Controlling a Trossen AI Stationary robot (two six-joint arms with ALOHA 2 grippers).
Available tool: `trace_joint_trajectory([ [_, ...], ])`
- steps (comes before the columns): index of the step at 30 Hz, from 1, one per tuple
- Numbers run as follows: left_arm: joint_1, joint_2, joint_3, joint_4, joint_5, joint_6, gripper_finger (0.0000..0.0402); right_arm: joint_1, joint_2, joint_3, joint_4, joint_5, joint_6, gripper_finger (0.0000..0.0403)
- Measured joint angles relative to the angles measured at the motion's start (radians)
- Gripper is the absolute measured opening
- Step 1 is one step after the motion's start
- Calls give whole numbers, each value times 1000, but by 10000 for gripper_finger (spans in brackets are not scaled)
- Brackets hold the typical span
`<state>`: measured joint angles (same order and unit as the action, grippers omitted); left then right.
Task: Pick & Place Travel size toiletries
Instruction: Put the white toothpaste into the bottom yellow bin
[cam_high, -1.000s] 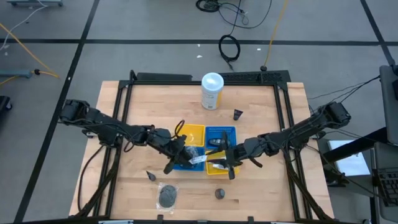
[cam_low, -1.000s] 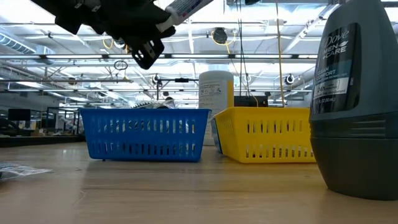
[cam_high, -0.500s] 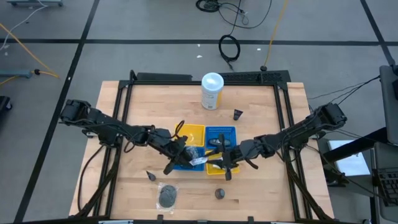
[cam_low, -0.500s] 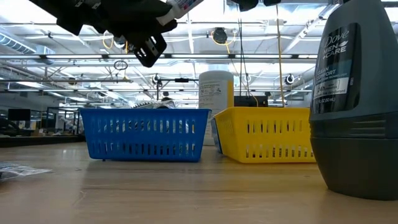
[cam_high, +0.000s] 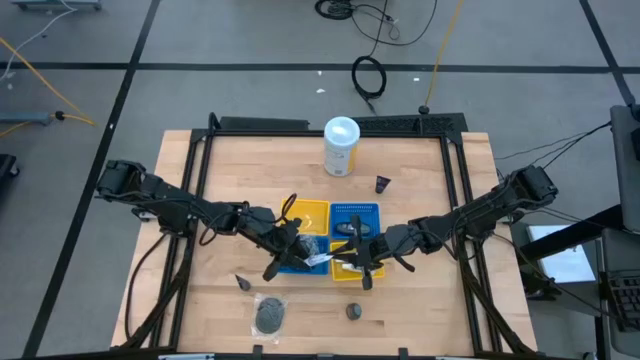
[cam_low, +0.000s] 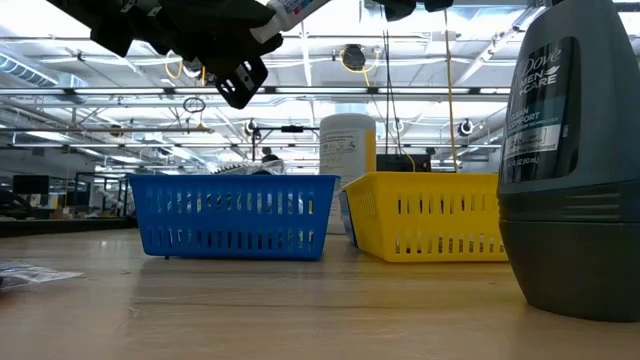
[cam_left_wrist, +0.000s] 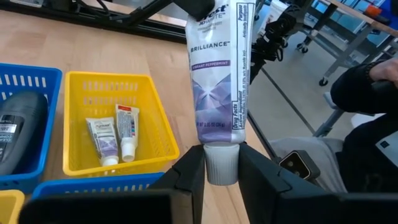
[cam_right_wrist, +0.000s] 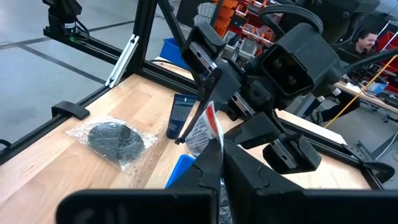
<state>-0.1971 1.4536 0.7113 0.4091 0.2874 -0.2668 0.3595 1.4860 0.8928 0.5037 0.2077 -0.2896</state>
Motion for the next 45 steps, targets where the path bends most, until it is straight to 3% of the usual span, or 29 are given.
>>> trace_joint_trajectory([
  [17, 35, -4, 1, -4, -1, 55, 87, 9, -67, 0, -134, 3, 77, 0],
  [33, 69, -102, 1, -83, -1, 63, 88, 16, -120, 0, -505, 2, 383, 0],
  [45, 69, -102, 1, -109, -10, 63, 88, 58, -168, 0, -665, 31, 533, 0],
])
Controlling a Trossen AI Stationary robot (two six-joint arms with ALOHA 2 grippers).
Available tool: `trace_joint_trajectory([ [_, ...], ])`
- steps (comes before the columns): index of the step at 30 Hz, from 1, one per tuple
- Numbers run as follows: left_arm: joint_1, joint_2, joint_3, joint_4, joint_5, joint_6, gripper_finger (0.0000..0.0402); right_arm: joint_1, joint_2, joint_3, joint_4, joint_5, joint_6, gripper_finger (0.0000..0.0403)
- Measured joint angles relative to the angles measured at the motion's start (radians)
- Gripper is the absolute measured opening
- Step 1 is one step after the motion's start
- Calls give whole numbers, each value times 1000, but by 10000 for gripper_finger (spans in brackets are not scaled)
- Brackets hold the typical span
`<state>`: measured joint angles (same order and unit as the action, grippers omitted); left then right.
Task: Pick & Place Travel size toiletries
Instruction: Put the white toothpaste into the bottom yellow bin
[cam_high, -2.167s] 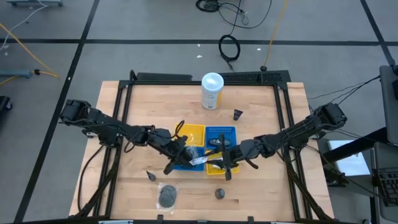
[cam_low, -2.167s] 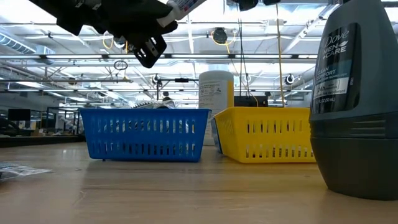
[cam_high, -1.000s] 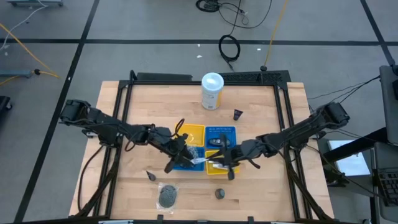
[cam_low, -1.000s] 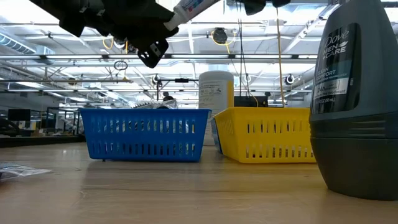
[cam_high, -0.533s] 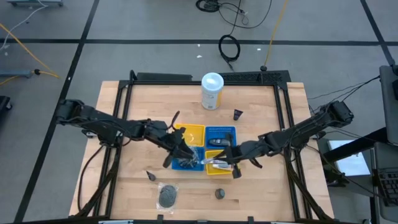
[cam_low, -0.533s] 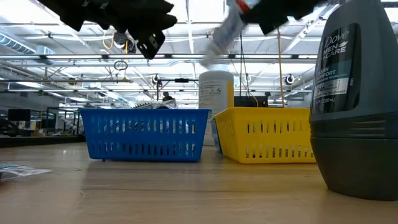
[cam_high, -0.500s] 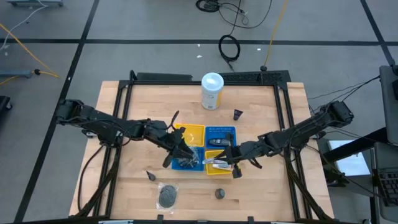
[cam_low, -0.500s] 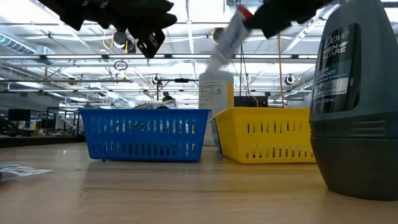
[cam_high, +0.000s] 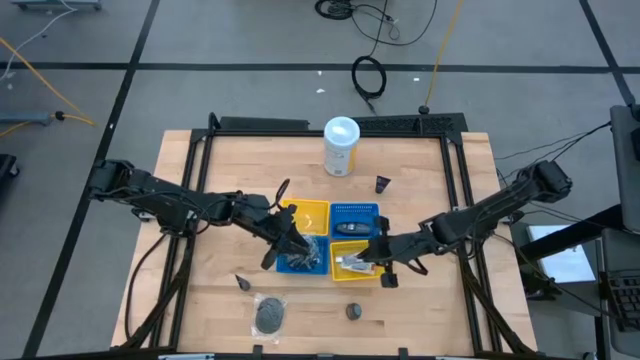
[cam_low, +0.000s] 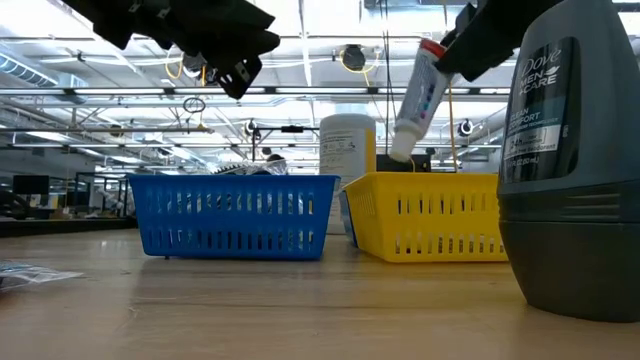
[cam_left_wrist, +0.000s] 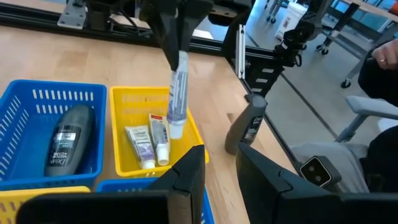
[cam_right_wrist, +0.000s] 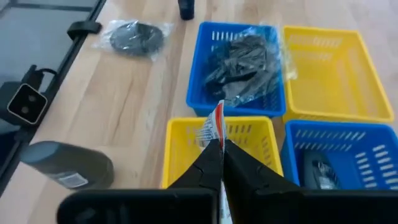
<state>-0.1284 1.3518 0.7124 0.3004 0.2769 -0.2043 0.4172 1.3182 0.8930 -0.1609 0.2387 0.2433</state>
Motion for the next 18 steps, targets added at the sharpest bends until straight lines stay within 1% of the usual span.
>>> trace_joint_trajectory([
  [3, -5, 0, 0, -8, -22, 0, 88, 14, 3, 0, -27, 12, 27, 0],
  [8, -17, 0, 0, -11, -62, 0, 88, 39, 1, 0, -51, 77, 56, 0],
  [15, -31, 0, 0, -12, -80, 0, 88, 53, 5, -15, -35, 82, 74, 0],
  [18, -40, 1, 0, -12, -105, 0, 88, 51, 6, -38, -37, 106, 106, 0],
])
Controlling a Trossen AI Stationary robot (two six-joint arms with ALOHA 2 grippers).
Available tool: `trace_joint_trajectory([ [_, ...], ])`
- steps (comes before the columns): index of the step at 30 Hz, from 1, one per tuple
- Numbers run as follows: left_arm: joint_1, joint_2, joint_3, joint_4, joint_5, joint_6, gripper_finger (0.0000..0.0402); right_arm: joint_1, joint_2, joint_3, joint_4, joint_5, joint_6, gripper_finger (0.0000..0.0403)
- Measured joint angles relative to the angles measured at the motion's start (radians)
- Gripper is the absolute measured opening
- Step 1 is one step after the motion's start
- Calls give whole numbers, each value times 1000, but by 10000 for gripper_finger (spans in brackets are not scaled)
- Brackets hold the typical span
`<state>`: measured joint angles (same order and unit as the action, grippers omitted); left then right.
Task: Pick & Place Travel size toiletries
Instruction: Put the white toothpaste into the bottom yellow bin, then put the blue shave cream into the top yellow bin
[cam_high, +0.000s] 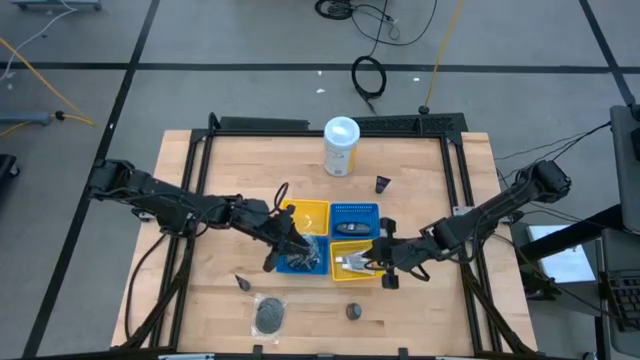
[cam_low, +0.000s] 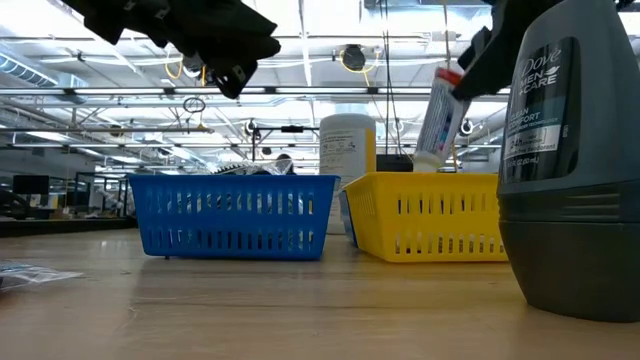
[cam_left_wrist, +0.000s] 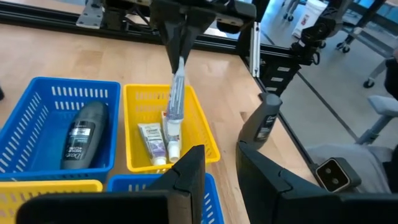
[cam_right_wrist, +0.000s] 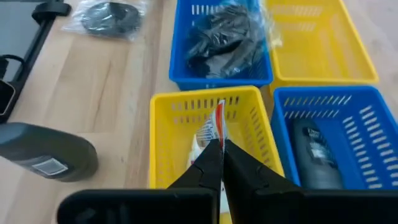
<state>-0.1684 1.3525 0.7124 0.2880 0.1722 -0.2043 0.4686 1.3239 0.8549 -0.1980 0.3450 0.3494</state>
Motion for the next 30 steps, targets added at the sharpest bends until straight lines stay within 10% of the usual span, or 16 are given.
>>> trace_joint_trajectory([
  [13, -18, 0, 0, 1, -50, 0, 88, 0, 0, -127, 154, 27, 21, 14],
  [30, -18, 0, 0, 1, -50, 0, 88, 0, -19, -144, 307, 194, -161, 171],
])
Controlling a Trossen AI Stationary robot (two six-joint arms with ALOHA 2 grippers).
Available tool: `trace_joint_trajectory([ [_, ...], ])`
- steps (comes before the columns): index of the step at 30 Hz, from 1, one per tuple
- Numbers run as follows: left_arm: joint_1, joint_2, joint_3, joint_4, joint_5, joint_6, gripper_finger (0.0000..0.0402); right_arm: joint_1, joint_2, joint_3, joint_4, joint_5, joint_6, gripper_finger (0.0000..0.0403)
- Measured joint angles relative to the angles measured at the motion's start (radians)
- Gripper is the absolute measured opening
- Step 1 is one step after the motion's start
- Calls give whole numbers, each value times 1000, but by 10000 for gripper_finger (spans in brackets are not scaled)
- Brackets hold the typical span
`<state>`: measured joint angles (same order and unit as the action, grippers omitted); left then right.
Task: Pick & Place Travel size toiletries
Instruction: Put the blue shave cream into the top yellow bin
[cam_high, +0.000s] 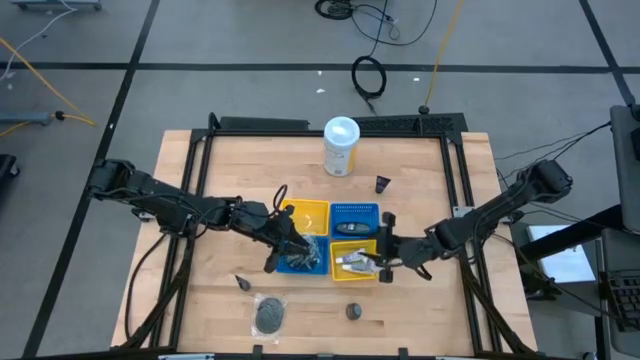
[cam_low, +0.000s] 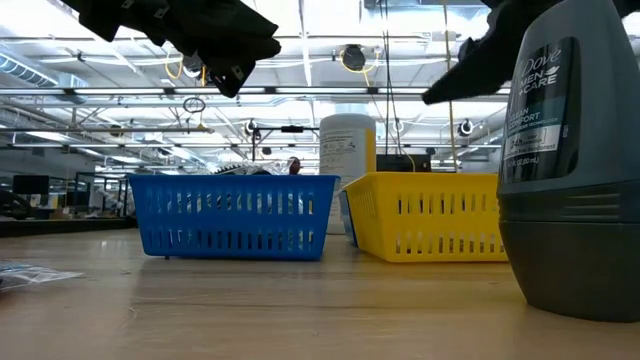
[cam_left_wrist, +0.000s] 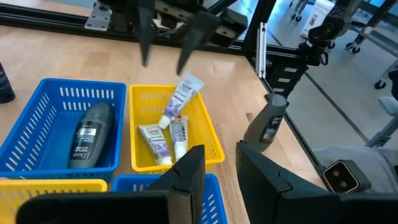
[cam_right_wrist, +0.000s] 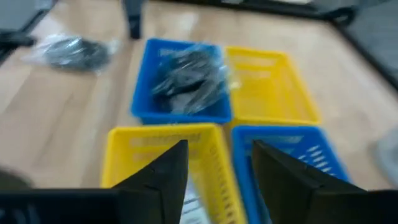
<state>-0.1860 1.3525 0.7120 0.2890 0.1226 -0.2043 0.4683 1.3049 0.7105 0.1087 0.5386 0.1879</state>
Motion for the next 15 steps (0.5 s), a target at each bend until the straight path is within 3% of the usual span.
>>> trace_joint_trajectory([
  [6, 0, 0, 0, 0, 0, 0, 88, -9, -61, -1, -31, 180, 15, 168],
  [15, 0, 0, 0, 0, 0, 0, 88, -121, -149, -1, -167, 194, 146, 151],
])
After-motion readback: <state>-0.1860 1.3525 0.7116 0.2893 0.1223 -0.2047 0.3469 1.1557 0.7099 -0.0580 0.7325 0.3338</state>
